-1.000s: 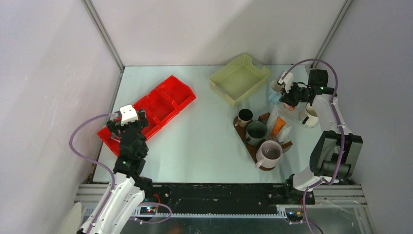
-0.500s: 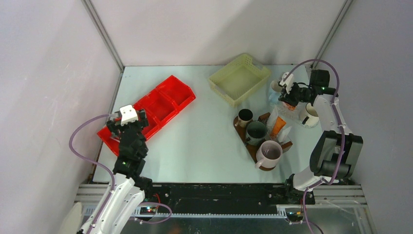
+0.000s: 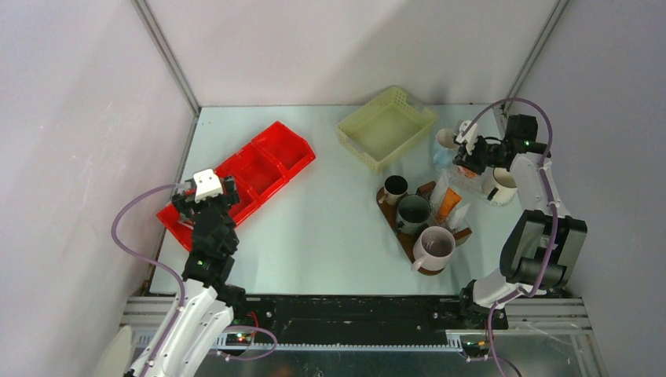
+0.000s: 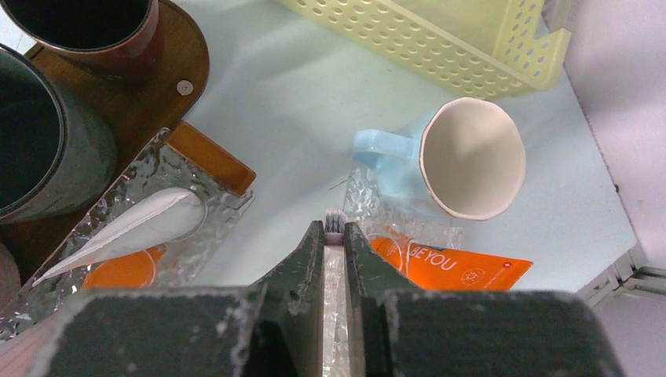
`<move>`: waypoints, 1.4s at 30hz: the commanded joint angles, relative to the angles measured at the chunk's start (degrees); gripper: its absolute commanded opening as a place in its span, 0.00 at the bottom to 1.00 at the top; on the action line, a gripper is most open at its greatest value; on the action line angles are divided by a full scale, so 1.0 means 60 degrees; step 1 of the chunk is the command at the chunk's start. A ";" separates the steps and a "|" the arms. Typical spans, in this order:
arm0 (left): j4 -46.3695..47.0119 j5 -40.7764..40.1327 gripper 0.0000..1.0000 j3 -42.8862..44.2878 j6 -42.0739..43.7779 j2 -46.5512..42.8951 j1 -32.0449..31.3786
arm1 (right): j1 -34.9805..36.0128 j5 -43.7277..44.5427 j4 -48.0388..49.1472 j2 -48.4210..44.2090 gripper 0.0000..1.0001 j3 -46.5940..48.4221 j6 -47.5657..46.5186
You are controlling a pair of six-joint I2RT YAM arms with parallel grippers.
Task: Prepare toiletry sets of a toothbrush and toothpaste on the tray
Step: Adjust the toothbrush in the toothpaste holder.
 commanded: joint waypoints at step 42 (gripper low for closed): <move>-0.4780 -0.1070 0.98 0.2703 -0.4469 0.1999 0.0083 | 0.1021 0.2799 0.6654 -0.4884 0.72 -0.1941 0.9848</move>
